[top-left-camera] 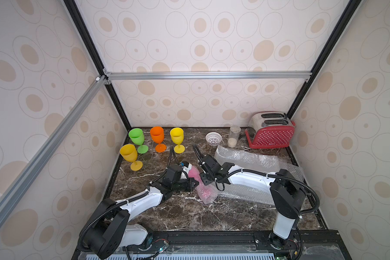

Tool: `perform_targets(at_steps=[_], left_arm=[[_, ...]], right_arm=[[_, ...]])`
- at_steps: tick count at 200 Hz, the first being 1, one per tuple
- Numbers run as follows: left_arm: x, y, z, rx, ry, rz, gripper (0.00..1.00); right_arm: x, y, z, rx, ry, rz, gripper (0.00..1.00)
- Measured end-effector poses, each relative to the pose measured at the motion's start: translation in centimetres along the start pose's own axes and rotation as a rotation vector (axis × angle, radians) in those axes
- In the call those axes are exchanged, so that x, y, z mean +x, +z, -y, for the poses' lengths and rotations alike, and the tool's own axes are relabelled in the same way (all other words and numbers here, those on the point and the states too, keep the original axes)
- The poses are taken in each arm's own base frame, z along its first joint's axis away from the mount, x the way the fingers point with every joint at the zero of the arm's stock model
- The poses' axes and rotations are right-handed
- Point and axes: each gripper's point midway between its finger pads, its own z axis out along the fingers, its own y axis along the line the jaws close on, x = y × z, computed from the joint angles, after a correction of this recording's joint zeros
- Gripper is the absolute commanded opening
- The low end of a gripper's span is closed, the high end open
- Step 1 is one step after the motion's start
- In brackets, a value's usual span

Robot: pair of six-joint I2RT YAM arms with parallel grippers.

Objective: Unpack wine glasses from bubble wrap
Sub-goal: Unwrap the bubble wrap at the center of the board.

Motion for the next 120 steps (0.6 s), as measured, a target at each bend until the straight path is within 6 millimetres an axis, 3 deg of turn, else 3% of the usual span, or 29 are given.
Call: perform_targets(at_steps=[120], left_arm=[[0.7, 0.1, -0.6, -0.003, -0.002, -0.002, 0.0]], right_arm=[[-0.1, 1.8, 0.5, -0.008, 0.035, -0.031, 0.47]])
